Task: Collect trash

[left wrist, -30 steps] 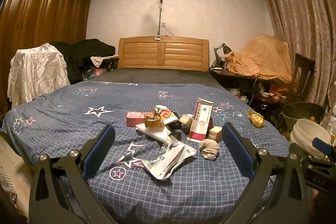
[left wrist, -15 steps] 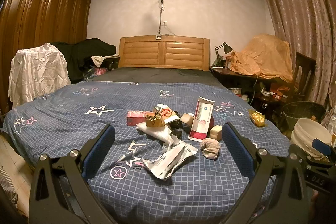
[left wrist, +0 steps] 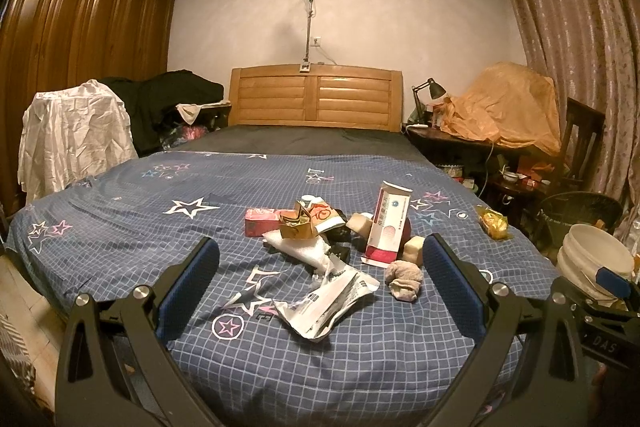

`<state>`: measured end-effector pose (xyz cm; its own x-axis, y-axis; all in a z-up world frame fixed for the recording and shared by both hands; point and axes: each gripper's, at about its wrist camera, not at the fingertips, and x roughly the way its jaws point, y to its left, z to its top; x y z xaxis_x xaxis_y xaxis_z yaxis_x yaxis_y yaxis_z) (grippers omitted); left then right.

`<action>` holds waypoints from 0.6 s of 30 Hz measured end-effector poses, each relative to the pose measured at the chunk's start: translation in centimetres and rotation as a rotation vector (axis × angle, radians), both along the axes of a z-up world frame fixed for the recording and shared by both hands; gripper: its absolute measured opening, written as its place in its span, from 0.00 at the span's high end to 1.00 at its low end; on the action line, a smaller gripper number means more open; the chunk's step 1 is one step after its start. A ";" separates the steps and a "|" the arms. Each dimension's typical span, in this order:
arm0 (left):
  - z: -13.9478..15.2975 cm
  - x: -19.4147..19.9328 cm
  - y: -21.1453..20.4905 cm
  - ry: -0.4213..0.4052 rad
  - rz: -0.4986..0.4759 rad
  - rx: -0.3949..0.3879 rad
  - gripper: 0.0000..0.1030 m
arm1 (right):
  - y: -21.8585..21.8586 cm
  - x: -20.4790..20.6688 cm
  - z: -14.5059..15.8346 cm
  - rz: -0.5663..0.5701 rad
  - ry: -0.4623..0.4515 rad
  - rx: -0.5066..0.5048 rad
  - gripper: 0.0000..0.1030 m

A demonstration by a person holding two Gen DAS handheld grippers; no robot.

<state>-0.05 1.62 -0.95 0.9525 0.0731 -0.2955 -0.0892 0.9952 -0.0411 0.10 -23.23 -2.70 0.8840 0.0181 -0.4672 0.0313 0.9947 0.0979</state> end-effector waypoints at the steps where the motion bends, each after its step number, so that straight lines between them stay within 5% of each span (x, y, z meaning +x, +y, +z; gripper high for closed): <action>1: 0.0 0.0 0.0 0.001 0.001 0.001 0.05 | 0.0 0.0 0.0 -0.001 0.001 0.000 0.04; 18: -0.2 0.5 -0.2 0.038 0.055 0.035 0.05 | -0.1 0.0 -0.1 -0.001 0.000 0.001 0.04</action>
